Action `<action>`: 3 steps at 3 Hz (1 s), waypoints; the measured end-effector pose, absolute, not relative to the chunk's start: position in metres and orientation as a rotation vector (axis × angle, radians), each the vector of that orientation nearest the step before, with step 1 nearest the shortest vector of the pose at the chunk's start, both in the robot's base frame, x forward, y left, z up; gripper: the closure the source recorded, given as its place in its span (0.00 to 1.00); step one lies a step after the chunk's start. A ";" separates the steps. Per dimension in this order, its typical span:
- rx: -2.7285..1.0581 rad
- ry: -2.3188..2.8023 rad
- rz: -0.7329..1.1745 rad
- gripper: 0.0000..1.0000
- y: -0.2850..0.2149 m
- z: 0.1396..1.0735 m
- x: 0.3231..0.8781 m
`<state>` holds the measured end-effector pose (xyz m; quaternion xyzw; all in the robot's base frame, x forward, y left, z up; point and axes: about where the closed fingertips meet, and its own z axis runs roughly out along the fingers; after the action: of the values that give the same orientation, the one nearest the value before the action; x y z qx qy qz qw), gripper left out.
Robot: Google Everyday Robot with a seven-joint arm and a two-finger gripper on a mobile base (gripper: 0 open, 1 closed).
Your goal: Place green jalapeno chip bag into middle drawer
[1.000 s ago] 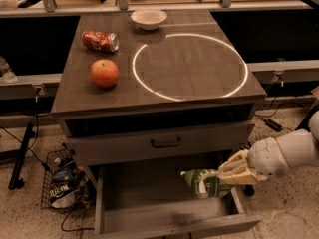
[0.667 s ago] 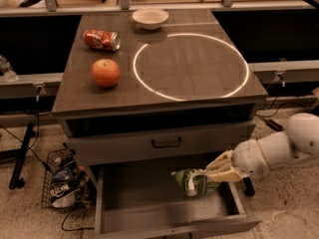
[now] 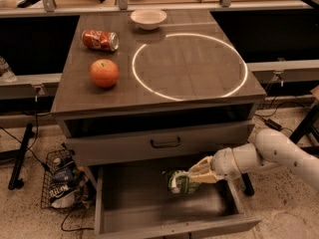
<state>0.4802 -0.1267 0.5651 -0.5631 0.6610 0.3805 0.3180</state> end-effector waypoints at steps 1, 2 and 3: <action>-1.412 1.722 1.037 0.74 -0.111 0.525 0.489; -1.365 1.728 1.060 0.51 -0.111 0.505 0.486; -1.316 1.723 1.085 0.28 -0.111 0.494 0.481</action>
Offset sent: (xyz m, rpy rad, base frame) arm 0.0041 0.0121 -0.0834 0.1148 0.0484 -0.0938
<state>0.4808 -0.1109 0.4938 -0.5083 0.6654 0.4190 0.3511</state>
